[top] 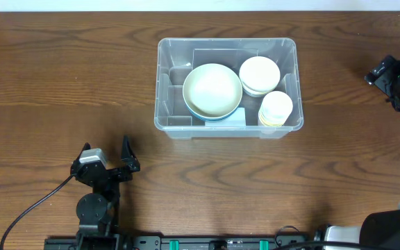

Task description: Pack container

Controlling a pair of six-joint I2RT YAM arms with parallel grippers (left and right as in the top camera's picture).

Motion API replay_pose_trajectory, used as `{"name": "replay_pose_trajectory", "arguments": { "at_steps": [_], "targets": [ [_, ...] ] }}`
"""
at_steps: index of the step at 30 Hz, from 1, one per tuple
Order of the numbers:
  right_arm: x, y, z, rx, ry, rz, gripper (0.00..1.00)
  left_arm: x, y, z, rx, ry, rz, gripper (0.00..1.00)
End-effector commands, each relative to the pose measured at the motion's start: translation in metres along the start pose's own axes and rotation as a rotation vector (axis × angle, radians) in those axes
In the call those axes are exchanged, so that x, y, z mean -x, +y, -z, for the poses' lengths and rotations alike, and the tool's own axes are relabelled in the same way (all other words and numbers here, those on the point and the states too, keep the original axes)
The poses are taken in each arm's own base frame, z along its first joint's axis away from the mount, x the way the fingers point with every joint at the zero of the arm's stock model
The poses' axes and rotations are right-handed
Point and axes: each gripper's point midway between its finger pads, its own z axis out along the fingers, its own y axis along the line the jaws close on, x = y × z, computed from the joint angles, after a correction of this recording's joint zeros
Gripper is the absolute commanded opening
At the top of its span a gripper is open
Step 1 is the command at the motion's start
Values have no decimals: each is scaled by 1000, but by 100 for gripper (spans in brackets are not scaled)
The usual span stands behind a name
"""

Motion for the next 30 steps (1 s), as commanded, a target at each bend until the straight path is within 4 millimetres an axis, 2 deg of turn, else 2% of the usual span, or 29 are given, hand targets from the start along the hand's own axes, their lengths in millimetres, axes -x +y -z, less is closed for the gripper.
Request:
{"name": "replay_pose_trajectory", "arguments": {
  "at_steps": [1,22,26,30],
  "targets": [
    [5,-2,2,-7,-14,5,99,-17,5,-1,20,51,-10,98],
    [4,-2,1,-8,-12,6,99,-17,5,-1,20,51,-10,98],
    [-1,10,4,10,-11,34,99,-17,5,-1,20,51,-10,98],
    [-11,32,22,63,-33,91,99,-17,5,-1,20,51,-10,98]
  ]
}}
